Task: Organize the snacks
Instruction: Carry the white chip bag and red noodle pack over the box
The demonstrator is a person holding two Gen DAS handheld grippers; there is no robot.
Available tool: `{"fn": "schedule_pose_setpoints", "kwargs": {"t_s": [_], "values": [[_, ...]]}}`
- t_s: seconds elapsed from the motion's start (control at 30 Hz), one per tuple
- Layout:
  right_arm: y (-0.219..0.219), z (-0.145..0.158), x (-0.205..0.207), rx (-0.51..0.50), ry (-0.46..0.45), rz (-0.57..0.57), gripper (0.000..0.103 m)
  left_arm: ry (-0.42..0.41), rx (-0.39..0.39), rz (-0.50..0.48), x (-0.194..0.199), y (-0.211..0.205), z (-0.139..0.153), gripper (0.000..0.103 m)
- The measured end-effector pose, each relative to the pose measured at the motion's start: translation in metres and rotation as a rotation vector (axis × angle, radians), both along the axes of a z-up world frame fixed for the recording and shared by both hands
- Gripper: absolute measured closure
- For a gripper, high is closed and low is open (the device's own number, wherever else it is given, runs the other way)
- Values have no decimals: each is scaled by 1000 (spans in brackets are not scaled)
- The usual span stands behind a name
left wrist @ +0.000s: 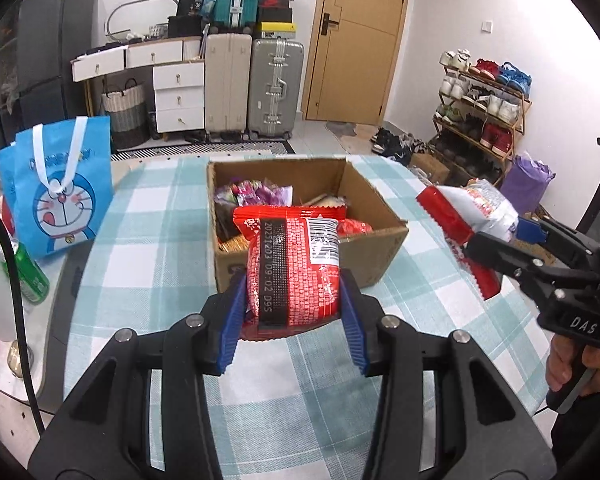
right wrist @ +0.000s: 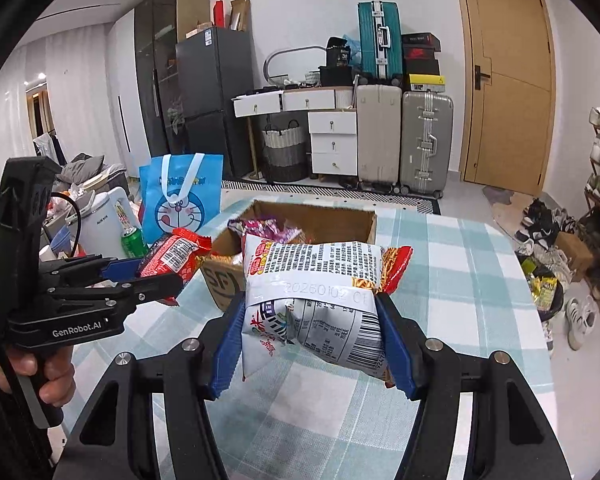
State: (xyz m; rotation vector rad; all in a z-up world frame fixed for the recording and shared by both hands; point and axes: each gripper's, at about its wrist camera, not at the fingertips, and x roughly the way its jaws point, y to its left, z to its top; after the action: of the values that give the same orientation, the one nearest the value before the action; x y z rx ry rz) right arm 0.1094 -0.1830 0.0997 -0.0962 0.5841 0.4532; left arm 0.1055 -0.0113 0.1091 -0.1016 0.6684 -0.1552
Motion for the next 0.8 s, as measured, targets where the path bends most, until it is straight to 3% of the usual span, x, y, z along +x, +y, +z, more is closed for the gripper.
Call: {"fn": "schedule_pose_setpoints", "kwargs": {"t_s": [0.4, 0.8], "values": [[10, 43, 18, 45, -24, -8, 40, -48, 15, 18, 15, 2, 35, 62], [18, 32, 55, 56, -10, -7, 40, -42, 26, 24, 50, -1, 35, 62]]}}
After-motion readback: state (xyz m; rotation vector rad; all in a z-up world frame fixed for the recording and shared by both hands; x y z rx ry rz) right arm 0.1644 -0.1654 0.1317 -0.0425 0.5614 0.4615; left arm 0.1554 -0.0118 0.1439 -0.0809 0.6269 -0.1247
